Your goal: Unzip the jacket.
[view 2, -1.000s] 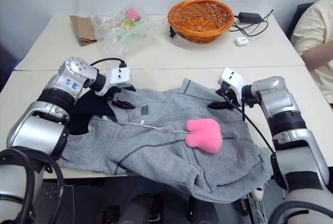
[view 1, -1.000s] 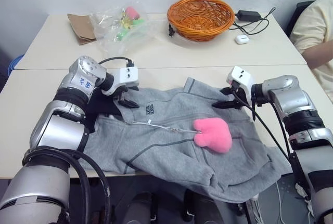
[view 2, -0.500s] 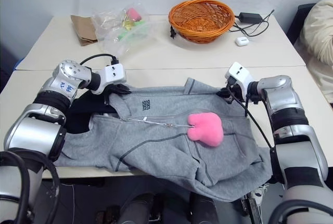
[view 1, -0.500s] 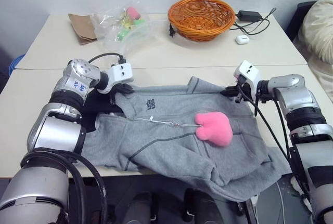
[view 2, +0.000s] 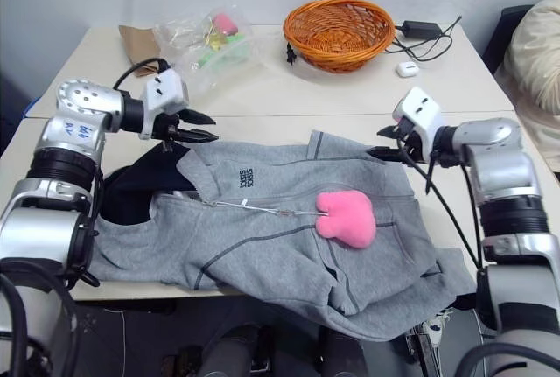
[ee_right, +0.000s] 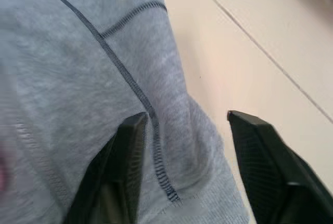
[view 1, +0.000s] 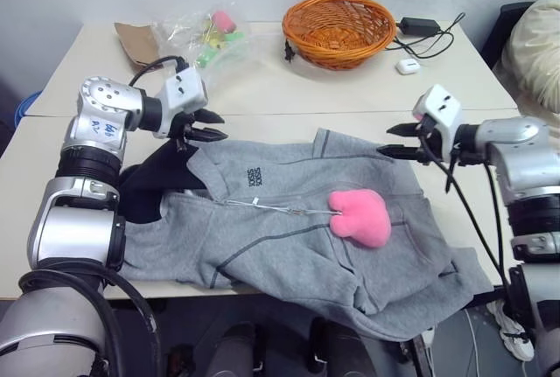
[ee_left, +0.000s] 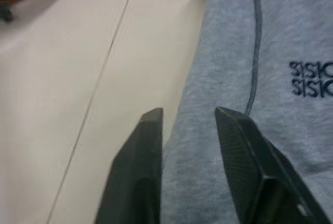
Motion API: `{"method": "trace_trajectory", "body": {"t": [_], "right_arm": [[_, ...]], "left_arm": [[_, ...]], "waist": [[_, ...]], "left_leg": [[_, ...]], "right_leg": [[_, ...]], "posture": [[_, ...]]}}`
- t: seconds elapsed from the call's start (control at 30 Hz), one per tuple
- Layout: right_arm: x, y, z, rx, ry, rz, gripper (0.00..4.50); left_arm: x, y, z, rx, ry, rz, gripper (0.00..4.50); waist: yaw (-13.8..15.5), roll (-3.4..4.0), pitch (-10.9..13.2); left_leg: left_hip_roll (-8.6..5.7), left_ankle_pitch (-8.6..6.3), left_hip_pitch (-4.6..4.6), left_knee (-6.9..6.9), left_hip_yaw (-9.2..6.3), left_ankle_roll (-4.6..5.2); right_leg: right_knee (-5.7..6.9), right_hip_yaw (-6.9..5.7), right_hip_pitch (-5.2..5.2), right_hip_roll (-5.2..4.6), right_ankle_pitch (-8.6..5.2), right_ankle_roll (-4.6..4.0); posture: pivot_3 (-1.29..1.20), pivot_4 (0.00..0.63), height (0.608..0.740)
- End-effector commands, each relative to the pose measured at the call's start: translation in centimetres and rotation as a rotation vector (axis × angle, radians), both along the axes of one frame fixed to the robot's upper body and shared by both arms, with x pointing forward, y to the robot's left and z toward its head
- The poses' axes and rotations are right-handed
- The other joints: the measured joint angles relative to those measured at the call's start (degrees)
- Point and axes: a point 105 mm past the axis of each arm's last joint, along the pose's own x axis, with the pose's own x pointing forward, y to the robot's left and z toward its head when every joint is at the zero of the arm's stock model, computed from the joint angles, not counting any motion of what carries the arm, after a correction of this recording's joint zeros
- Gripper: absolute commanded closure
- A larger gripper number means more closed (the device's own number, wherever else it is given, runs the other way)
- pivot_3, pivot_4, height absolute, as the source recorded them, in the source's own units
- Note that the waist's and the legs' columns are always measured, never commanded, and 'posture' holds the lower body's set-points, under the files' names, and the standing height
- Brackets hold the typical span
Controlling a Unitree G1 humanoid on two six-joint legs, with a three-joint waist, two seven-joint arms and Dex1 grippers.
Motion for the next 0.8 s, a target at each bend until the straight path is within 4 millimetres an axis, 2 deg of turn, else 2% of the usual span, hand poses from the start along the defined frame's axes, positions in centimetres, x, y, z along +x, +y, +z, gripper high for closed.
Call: {"method": "trace_trajectory", "body": {"t": [0.03, 0.1, 0.2, 0.27, 0.47, 0.63, 0.8], "right_arm": [[-4.5, 0.6, 2.9, -0.008, -0.003, 0.154, 1.89], [-7.8, 0.9, 2.7, -0.024, 0.08, 0.251, 1.89], [-10.8, 1.2, 1.8, -0.05, 0.149, 0.326, 1.89], [-11.7, 1.6, 0.9, -0.054, 0.174, 0.336, 1.89], [-11.3, 3.0, -2.3, -0.057, 0.194, 0.316, 1.89], [-9.3, 4.2, -5.1, -0.048, 0.2, 0.26, 1.89], [-9.2, 4.0, -7.7, -0.106, 0.243, 0.279, 1.89]], "left_arm": [[-3.2, -0.8, 3.7, -0.109, -0.024, -0.133, 1.44], [-6.6, -1.6, 4.2, -0.131, 0.002, -0.292, 0.86], [-9.0, -1.9, 2.8, -0.083, 0.046, -0.348, 0.86], [-10.1, -2.0, 1.3, -0.036, 0.087, -0.367, 0.86], [-11.0, -1.9, -1.3, 0.053, 0.135, -0.368, 0.86], [-10.9, -2.7, -1.9, 0.056, 0.125, -0.373, 0.86], [-11.2, -3.2, -2.5, 0.07, 0.128, -0.392, 0.86]], "waist": [[0.09, 0.0, 0.0], [0.06, 0.01, 0.0], [0.11, 0.01, 0.0], [0.13, 0.0, 0.0], [0.41, 0.0, 0.0], [0.8, 0.0, 0.0], [1.43, -0.01, 0.0]], "left_leg": [[0.0, 0.0, 0.0, 0.0, -0.02, 0.0], [0.01, -0.01, 0.01, 0.03, -0.05, 0.0], [0.06, -0.04, 0.12, 0.08, -0.24, -0.04], [0.06, -0.04, 0.24, 0.15, -0.28, -0.05], [0.09, -0.08, 0.47, 0.25, -0.27, -0.08], [0.08, -0.14, 0.36, 0.27, -0.27, -0.06], [0.08, -0.15, 0.3, 0.36, -0.25, -0.04]], "right_leg": [[0.0, 0.0, 0.01, 0.0, 0.0, 0.0], [-0.02, 0.02, 0.05, 0.02, 0.0, 0.0], [-0.08, 0.09, 0.28, 0.06, 0.0, 0.0], [-0.08, 0.35, 0.43, 0.06, 0.0, 0.0], [-0.01, 0.58, 0.64, 0.06, 0.01, -0.01], [-0.11, 0.65, 0.59, 0.13, 0.01, -0.01], [-0.09, 0.65, 0.56, 0.15, 0.01, -0.01]], "posture": [[0.0, 0.15, 0.74], [0.0, 0.15, 0.74], [0.0, 0.15, 0.74], [0.0, 0.15, 0.74], [0.0, 0.15, 0.74], [0.0, 0.15, 0.74], [0.0, 0.15, 0.74]]}}
